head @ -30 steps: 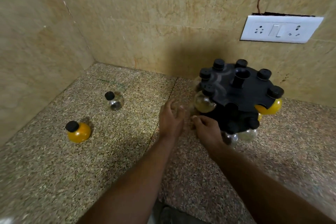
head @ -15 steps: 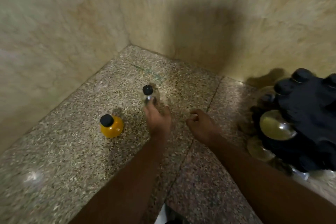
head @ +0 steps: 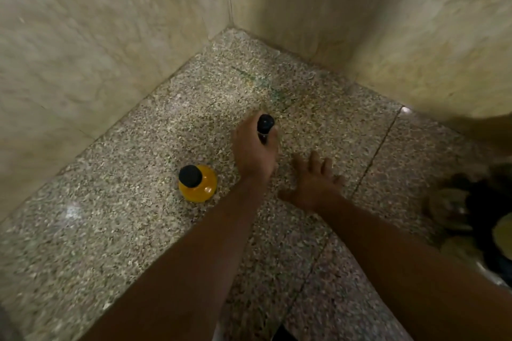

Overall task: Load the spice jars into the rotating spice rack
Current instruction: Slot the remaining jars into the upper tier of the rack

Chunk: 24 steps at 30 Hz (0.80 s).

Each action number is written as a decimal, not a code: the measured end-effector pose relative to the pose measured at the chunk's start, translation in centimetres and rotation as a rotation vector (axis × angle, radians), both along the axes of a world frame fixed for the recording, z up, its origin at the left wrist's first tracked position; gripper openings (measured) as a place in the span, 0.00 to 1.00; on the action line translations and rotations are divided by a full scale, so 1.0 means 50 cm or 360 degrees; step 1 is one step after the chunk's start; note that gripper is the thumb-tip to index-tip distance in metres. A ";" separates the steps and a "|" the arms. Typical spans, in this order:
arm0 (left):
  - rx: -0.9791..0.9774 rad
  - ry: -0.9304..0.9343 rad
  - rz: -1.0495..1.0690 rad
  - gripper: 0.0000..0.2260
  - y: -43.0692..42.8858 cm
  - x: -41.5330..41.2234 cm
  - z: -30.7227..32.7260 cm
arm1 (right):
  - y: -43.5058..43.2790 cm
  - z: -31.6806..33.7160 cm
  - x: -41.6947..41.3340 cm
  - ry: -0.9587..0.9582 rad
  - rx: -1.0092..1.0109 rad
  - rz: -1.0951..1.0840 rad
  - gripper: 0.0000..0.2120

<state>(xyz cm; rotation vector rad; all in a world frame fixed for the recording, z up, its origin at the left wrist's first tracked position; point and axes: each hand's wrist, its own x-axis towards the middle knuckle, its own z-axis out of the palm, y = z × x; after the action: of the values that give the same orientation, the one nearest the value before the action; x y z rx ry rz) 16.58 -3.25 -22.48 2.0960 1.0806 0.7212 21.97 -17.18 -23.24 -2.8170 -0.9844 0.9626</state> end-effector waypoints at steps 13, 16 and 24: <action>0.0070 -0.0064 -0.0119 0.25 -0.048 -0.023 0.041 | -0.034 0.026 0.005 -0.0083 0.0274 -0.0065 0.44; 0.0068 -0.0070 -0.0115 0.27 -0.066 -0.028 0.062 | -0.050 0.047 0.006 -0.0069 0.0601 -0.0241 0.37; 0.0055 -0.0099 -0.0282 0.27 -0.206 -0.047 0.145 | -0.197 0.134 -0.021 -0.0109 0.1067 -0.0803 0.07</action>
<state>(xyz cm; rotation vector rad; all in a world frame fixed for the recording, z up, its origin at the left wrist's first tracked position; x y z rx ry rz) 14.23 -13.54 -15.21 2.1515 0.8420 0.7173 20.94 -27.02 -16.54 -2.3359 -0.4292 0.3800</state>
